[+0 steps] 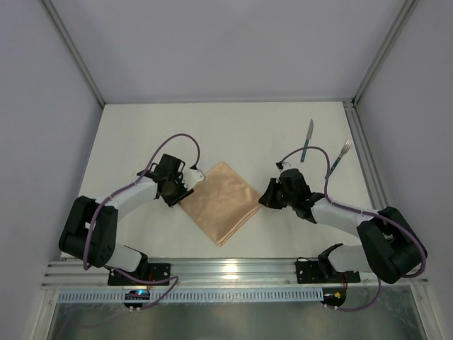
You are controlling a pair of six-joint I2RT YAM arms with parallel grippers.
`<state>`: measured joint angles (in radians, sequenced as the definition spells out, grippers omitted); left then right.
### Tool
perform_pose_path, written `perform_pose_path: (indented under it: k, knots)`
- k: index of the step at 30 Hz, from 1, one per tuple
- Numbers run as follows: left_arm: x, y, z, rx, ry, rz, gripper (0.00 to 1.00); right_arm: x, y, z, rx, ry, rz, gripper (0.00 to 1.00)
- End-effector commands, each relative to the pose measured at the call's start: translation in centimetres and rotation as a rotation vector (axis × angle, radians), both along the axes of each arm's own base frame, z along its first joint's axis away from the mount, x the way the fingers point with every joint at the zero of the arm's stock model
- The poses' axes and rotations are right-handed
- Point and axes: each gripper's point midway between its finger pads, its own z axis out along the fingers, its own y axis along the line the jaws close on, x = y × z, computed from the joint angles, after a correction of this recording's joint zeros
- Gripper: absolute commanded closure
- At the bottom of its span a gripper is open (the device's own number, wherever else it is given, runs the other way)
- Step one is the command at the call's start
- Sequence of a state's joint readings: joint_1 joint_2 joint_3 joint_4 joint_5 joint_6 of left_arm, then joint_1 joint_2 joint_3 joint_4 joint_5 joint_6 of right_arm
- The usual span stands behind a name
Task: Fold the napkin into a case and place the utensils inside
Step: Smooth out the square-folded napkin at the center of the board.
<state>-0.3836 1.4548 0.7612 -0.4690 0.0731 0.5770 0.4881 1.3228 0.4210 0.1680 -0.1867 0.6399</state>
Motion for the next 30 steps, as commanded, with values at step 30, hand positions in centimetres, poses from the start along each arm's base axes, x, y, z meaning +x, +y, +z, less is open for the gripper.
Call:
perform_pose_path:
  k: [30]
  knots:
    - [-0.6,-0.7,0.5,-0.076,0.015,0.024,0.58,-8.4,9.4,-0.3,0.044,-0.038,0.597,0.96]
